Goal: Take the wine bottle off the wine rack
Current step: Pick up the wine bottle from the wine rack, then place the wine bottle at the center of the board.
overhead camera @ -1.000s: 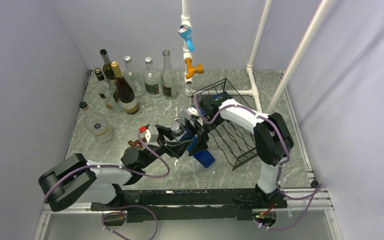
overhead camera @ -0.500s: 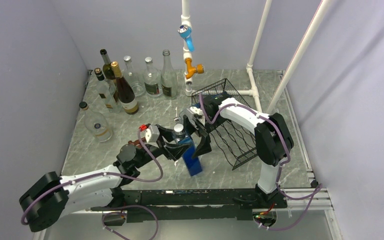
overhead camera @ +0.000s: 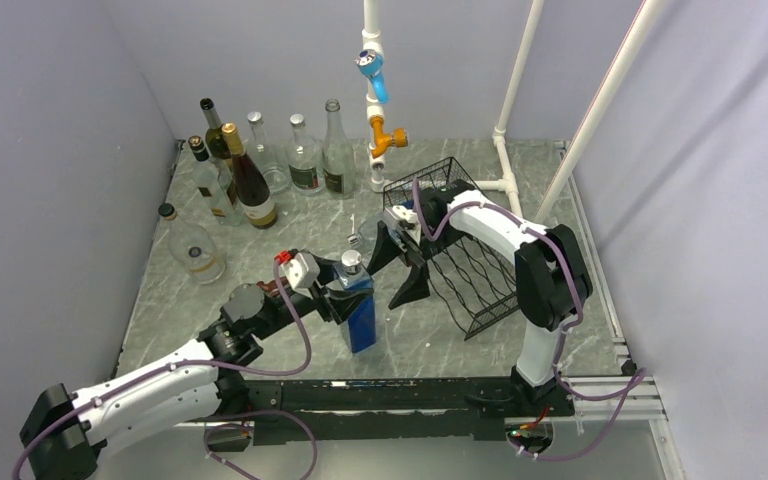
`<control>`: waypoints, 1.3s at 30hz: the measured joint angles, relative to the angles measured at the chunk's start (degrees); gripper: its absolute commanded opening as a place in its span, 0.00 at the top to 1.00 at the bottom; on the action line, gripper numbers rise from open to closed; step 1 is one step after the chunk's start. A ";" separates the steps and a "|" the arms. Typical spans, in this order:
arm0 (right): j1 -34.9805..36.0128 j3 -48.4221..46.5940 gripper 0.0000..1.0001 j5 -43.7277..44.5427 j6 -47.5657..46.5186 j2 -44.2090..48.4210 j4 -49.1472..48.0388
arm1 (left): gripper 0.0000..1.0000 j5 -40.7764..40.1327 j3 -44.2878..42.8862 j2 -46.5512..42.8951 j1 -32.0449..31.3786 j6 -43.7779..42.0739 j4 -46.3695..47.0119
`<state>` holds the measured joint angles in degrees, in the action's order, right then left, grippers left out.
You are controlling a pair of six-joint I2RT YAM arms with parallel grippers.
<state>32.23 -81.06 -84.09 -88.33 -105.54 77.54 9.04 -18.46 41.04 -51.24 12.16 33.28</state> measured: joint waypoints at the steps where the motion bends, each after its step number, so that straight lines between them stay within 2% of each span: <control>1: -0.26 0.00 0.01 0.00 -0.13 0.02 0.07 | 1.00 -0.31 -0.59 -0.61 0.04 -0.72 -1.81; 7: -0.96 -0.13 0.01 0.02 -1.68 0.04 1.46 | 1.00 -2.89 -5.09 -1.97 0.48 -5.18 -11.23; 12: -1.09 -1.73 0.01 0.00 -4.83 -0.02 4.90 | 1.00 -4.59 -8.50 -1.92 2.16 -7.91 -15.52; 19: -1.55 -2.19 0.01 0.02 -6.19 -0.44 6.86 | 1.00 -4.83 -10.73 -0.50 7.87 -8.50 -15.76; 30: -1.75 -2.25 0.01 0.02 -6.19 -0.76 7.52 | 1.00 -2.14 -15.58 6.86 19.04 -8.07 -15.54; 39: -1.79 -2.25 0.01 0.02 -6.19 -0.76 7.54 | 1.00 -0.68 -18.21 11.56 26.43 -7.15 -11.37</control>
<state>30.44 -83.31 -84.07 -94.52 -106.30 85.08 8.36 -36.67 52.60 -24.82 5.02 21.91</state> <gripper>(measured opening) 0.991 0.651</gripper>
